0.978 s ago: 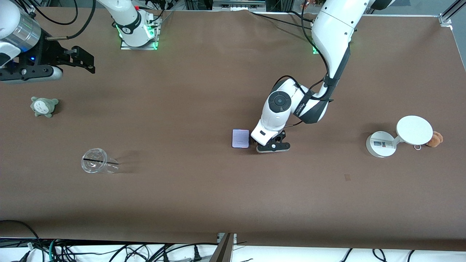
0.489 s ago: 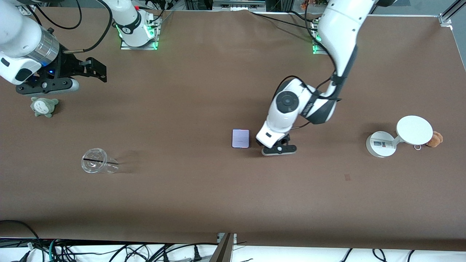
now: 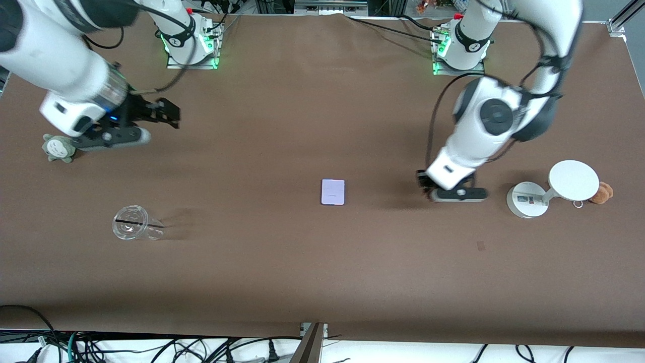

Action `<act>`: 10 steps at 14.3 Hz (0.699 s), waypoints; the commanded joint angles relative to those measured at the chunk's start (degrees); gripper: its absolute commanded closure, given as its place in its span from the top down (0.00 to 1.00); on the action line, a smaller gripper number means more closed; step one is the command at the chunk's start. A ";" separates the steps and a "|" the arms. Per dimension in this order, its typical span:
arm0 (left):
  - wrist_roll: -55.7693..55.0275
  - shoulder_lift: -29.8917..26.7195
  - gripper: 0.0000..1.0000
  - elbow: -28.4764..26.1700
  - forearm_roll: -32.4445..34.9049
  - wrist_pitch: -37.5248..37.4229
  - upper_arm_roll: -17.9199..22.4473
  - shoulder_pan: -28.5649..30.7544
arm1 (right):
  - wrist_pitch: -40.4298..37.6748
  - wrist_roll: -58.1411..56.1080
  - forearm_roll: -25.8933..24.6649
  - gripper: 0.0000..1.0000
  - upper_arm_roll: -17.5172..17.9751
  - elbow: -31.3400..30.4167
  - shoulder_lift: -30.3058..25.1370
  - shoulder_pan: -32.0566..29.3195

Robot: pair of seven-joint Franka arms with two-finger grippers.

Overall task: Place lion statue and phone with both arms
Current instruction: 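Carry the lion toward the white disc while the right gripper reaches the phone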

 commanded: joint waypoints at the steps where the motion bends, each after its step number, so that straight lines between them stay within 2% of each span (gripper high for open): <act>1: 10.27 -2.28 0.00 -2.03 -3.91 -1.59 0.68 6.57 | 5.79 7.52 -0.31 1.00 1.62 0.43 4.56 2.84; 3: 13.96 0.17 0.00 -1.59 -4.18 -1.06 3.32 7.54 | 12.38 15.51 -0.31 1.00 1.71 1.30 9.65 6.70; 6: 14.86 7.19 0.00 0.43 -3.48 3.04 4.38 9.47 | 19.50 25.19 -0.66 1.00 1.71 2.70 16.42 12.68; 8: 14.86 10.80 0.00 0.52 -3.39 6.84 4.38 10.52 | 23.73 32.65 -2.32 1.00 1.62 5.77 21.87 16.72; 10: 17.65 12.22 0.00 0.61 -3.48 8.34 4.56 11.84 | 26.46 39.95 -6.01 1.00 1.62 11.12 28.62 20.42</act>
